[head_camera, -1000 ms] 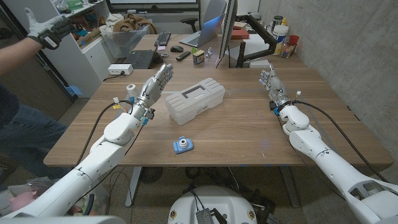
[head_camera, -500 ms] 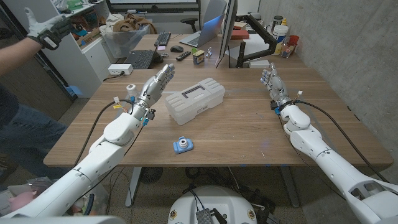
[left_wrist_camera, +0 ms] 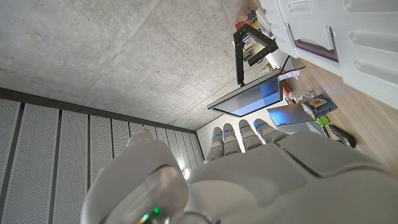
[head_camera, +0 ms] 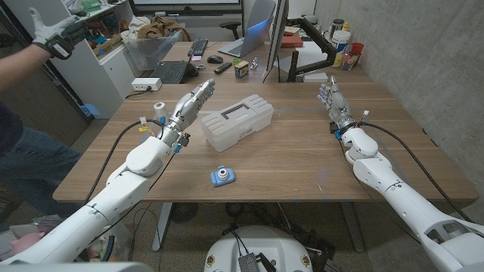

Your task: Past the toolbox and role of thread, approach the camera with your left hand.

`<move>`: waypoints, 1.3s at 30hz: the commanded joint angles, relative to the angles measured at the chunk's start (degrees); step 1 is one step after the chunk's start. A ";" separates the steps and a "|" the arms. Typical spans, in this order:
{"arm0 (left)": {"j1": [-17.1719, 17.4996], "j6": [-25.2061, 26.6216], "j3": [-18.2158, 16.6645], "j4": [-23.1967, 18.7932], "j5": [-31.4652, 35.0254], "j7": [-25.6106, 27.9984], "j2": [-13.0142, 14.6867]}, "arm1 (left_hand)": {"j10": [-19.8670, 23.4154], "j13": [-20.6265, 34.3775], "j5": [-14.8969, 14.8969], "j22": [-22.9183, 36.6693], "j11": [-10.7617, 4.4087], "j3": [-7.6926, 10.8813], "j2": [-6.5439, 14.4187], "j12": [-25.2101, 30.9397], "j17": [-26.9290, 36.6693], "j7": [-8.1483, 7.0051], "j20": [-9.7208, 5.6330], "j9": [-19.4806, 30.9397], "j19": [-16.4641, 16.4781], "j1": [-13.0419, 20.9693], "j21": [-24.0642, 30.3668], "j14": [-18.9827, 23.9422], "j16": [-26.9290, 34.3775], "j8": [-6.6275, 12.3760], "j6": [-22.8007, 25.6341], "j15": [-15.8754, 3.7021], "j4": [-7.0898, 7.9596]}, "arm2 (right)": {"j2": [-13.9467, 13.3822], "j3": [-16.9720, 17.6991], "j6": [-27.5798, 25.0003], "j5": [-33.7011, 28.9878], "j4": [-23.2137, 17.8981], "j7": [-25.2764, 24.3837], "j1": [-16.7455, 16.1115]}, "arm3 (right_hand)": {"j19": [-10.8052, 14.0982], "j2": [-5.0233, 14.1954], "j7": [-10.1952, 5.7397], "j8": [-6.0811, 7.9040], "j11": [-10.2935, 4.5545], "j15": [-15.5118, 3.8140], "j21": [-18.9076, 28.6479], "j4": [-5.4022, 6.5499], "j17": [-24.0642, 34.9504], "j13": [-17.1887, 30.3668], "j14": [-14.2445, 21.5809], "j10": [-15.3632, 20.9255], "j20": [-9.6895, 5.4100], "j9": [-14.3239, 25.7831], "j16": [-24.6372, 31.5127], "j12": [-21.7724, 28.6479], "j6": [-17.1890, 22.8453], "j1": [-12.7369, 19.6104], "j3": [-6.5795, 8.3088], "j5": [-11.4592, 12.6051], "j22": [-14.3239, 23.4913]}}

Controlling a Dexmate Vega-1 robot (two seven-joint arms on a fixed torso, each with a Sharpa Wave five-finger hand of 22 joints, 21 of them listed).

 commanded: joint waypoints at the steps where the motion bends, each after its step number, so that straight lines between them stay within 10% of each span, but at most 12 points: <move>1: 0.14 1.44 0.19 -1.04 2.93 1.15 1.24 | -0.04 0.23 -0.10 0.23 0.60 0.00 0.42 0.50 0.21 -0.23 0.59 0.14 -0.06 0.98 0.35 0.15 0.53 0.55 0.29 0.39 -0.42 | 0.47 0.17 0.60 0.05 0.16 -0.11 0.41 | 0.00 0.60 -0.27 0.17 -0.45 -0.24 0.03 -0.04 0.14 0.30 0.21 0.37 -0.09 0.16 0.16 -0.17 0.46 0.18 -0.29 0.22 0.24; 39: 0.63 3.82 1.16 -4.07 4.38 -0.71 4.19 | 0.04 0.27 -0.65 0.26 0.42 0.50 1.12 0.47 0.26 -0.22 0.73 0.17 -0.07 2.87 0.47 0.22 0.48 0.46 0.63 0.34 -1.33 | 0.69 0.31 1.20 -0.20 0.54 -0.13 1.24 | -0.08 0.74 -0.41 0.07 -0.12 0.03 0.00 -0.11 0.15 0.31 0.31 0.38 -0.08 0.16 0.02 -0.41 0.57 0.25 -0.51 0.20 0.25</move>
